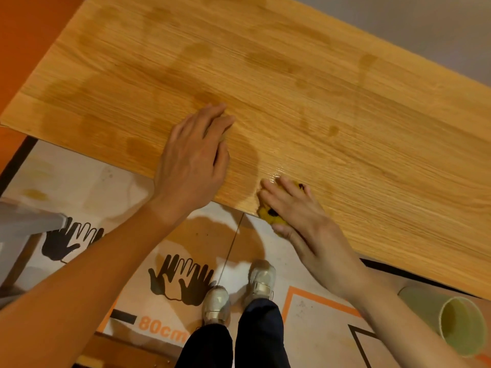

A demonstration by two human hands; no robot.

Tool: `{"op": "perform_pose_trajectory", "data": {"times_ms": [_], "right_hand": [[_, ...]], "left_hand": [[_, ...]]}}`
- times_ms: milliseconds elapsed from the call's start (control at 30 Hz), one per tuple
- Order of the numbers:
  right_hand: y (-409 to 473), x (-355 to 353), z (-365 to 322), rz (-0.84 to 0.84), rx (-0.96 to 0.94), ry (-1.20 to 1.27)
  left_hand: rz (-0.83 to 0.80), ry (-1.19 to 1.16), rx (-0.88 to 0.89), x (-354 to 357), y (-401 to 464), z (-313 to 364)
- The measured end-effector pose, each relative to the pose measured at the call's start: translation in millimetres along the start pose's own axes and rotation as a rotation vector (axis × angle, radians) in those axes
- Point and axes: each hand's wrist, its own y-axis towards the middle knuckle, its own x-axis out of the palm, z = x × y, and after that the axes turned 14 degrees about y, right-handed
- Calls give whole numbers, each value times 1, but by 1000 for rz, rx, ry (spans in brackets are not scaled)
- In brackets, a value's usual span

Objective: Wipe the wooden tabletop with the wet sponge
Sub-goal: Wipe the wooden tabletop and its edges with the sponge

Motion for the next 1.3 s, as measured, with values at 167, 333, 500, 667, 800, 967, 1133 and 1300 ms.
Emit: {"op": "perform_pose_trajectory", "data": {"times_ms": [167,333,500,667,800,967,1133,1300], "right_hand": [[92,-40,25,282,204,-21],[-10,1,0,154,87,9],[26,-35,35,154,76,-29],[39,-52,50,243,155,41],[-40,-39,39,2,-45,-33],[53,-92,77,158,101,2],[48,-103,83,133,132,-3],[-12,-100,81,257,248,-76]], "left_hand": [[-14,-14,5,-1,1,-1],[-33,-27,-12,-3,2,1],[-28,-30,-33,-4,3,3],[-12,-31,-29,-6,3,4],[-5,-13,-39,-6,3,5],[-94,-48,-96,-9,6,7],[-73,-57,-163,-4,34,26],[-27,-9,-169,11,60,25]]}}
